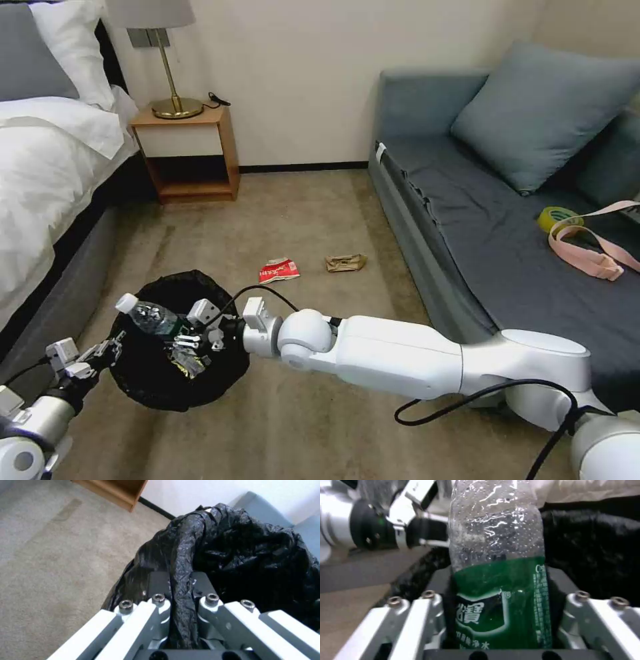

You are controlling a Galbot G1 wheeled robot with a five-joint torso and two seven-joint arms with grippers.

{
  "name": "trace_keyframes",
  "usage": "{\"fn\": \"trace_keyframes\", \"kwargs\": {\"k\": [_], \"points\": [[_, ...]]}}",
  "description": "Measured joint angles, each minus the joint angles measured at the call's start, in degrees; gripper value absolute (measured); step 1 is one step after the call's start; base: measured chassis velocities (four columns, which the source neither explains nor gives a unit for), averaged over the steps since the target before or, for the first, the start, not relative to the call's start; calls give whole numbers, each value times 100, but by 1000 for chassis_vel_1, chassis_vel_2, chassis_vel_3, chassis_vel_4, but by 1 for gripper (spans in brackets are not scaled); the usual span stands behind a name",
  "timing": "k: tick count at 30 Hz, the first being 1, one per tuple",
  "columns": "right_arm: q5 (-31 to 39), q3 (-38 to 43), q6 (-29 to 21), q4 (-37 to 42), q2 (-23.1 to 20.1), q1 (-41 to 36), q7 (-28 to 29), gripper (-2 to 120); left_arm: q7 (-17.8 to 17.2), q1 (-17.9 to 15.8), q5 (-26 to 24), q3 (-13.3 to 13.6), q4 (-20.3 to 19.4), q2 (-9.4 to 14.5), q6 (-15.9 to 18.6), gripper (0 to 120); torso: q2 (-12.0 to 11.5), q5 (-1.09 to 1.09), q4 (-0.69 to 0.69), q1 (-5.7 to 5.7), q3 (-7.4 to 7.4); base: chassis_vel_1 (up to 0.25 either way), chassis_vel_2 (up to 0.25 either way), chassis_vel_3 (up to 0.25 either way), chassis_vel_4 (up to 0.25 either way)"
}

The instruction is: Pick up the trash bin, then pick up the garbage on the floor and place it into the trash bin.

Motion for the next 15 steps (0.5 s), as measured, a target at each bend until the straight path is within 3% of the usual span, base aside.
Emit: {"fn": "trace_keyframes", "kwargs": {"k": [10,15], "points": [[-105,24,-119,113,-116,0,119,92,25,70,17,-38,-10,-47,-27,4,0,0,1,0,0,0,0,0,0],[-635,272,-63,309,-293,24,249,100,53,57,21,-67,81,-25,-45,4,0,0,2,0,0,0,0,0,0]]}}
